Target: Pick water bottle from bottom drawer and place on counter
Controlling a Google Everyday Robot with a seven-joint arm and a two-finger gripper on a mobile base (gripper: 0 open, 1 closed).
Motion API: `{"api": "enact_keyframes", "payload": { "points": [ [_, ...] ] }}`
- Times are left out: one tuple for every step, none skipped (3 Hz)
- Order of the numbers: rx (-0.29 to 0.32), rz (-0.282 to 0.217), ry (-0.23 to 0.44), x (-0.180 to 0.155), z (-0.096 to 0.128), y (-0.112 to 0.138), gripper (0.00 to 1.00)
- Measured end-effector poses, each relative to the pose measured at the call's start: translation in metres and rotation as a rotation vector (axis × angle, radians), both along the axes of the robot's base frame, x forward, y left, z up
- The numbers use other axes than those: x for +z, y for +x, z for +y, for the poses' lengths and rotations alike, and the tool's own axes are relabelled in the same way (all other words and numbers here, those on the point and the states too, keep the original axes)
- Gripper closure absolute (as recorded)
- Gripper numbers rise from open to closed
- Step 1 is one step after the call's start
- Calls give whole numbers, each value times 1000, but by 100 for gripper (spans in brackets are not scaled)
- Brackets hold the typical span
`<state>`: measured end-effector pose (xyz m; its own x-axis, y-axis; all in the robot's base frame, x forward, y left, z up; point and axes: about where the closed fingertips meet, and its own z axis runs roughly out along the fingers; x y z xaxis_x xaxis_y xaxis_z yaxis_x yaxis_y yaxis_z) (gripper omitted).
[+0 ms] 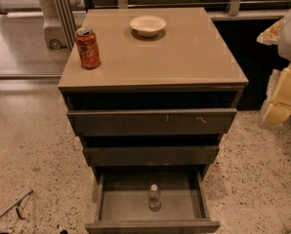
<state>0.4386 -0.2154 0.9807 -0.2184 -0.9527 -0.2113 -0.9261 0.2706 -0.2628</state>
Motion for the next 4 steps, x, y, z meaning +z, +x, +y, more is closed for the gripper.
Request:
{"api": "enact_keyframes", "payload": {
  "points": [
    [0, 0, 0, 0, 0, 0, 0],
    [4, -12, 11, -9, 2, 2, 19],
    [-2, -5, 67, -56, 2, 3, 42],
    [-31, 26, 147, -135, 3, 12, 65]
  ]
}}
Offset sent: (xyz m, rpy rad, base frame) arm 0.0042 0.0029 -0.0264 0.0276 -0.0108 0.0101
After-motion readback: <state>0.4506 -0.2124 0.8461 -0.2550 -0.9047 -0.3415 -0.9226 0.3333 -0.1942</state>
